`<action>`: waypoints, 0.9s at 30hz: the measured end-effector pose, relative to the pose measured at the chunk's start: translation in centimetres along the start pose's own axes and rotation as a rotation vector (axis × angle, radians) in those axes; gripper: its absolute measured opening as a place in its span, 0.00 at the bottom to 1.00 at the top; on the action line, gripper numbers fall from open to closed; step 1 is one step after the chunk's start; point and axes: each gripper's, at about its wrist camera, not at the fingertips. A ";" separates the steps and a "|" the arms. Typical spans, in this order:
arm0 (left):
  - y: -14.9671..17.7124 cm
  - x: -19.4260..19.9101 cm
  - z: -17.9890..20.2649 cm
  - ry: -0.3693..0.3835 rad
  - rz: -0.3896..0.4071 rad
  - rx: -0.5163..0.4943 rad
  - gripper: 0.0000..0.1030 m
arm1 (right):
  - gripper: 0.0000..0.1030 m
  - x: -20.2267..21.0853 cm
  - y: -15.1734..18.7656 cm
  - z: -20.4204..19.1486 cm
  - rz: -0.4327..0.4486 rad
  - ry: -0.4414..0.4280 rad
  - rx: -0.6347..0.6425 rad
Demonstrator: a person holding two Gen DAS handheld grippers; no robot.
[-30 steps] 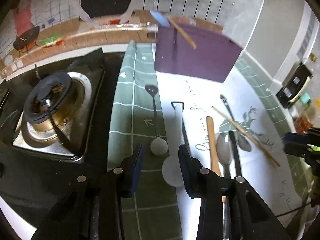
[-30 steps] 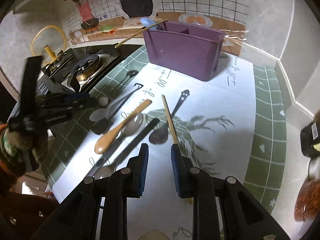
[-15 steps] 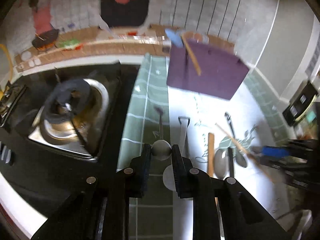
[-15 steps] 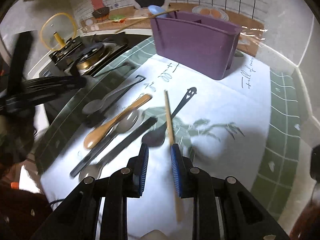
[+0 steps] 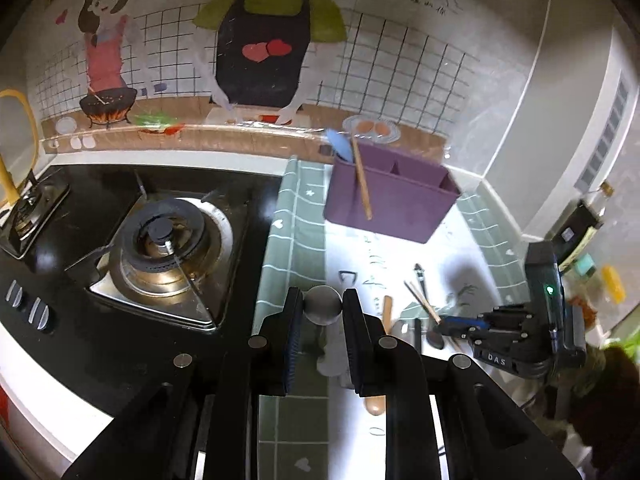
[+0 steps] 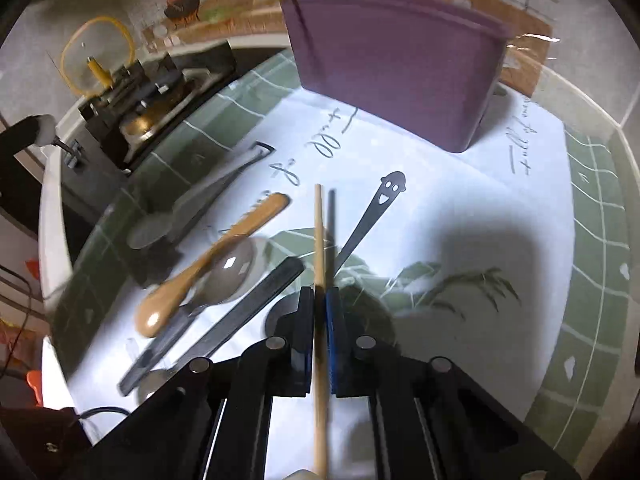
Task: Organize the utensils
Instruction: 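Grasp the small silver spoon with the left tool while the right tool grasps another chopstick, then carry the silver spoon and chopstick into the purple holder and open both tools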
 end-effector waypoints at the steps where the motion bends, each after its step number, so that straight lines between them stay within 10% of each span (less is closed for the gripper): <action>1: -0.1 0.3 0.0 0.010 -0.001 0.001 0.20 | 0.06 1.0 0.3 0.0 0.027 -0.003 -0.017; 13: -2.3 3.9 1.8 0.137 0.038 -0.044 0.20 | 0.06 12.2 1.5 0.6 0.313 -0.006 -0.187; 21: -14.1 8.9 6.9 0.286 0.241 -0.143 0.20 | 0.06 24.1 -6.1 1.1 0.617 0.150 -0.158; 27: -21.0 5.6 8.9 0.345 0.314 -0.108 0.20 | 0.06 28.0 -12.6 2.6 0.831 0.281 -0.171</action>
Point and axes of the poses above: each gripper's, at about its wrist camera, not at the fingertips, and x roughly against the way its jaws point, z to its right, y to its underside, and after that the axes turned 5 degrees about x, right-handed
